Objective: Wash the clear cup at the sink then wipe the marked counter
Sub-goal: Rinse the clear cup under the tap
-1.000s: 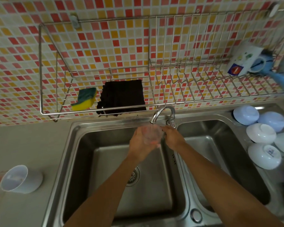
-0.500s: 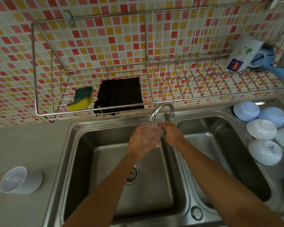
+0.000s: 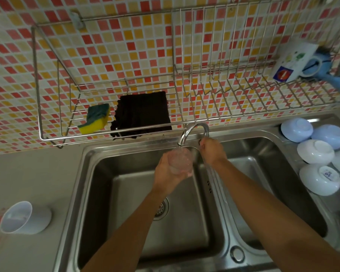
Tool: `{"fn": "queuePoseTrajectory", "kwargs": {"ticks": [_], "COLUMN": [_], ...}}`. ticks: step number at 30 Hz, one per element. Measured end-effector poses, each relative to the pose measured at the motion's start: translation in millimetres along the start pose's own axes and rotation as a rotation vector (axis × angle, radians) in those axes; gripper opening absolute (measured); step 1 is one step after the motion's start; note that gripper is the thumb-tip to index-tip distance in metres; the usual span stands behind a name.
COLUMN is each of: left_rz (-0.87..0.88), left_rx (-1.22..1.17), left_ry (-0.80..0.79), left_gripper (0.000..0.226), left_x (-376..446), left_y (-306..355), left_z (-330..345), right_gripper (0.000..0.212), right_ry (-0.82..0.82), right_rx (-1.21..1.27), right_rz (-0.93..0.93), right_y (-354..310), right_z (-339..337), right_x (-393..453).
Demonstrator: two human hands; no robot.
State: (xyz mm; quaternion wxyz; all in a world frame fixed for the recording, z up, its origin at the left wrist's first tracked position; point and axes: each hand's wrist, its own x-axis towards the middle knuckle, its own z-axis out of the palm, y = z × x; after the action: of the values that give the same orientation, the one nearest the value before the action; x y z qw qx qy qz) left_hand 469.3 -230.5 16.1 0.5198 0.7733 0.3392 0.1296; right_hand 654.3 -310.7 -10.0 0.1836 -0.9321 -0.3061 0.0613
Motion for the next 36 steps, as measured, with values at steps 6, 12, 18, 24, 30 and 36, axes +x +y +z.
{"fn": "queuePoseTrajectory", "kwargs": {"ticks": [6,12,18,24,30,36], "left_rz": [0.023,0.031,0.005,0.039,0.08,0.132], "left_rx": [-0.036,-0.053,-0.123,-0.025,-0.018,-0.029], "left_ry": [0.041,0.039,0.101,0.145,0.095,0.075], "left_gripper": [0.077,0.082,0.078,0.077,0.08,0.075], "left_x": [-7.6,-9.2,-6.6,-7.4,-6.9,-8.3], "left_y": [-5.9,-10.7,-10.0,-15.6,-14.1,-8.6], "left_z": [-4.7,-6.7,-4.7,-3.6,0.1,-3.0], "right_gripper": [0.013,0.017,0.026,0.046,0.067,0.081], "right_ry": [0.113,0.116,0.216,0.032,-0.032,0.035], "right_rx": [0.375,0.393,0.332,0.153,-0.033,-0.103], "right_rz": [0.12,0.157,0.186,-0.003,-0.084,-0.128], "right_y": [22.0,13.6,10.6,36.4,48.2,49.8], "right_z": [-4.6,-5.5,4.5,63.9,84.4,87.1], "right_x": [-9.1,-11.6,-40.0,-121.3,-150.3,-157.5]}}
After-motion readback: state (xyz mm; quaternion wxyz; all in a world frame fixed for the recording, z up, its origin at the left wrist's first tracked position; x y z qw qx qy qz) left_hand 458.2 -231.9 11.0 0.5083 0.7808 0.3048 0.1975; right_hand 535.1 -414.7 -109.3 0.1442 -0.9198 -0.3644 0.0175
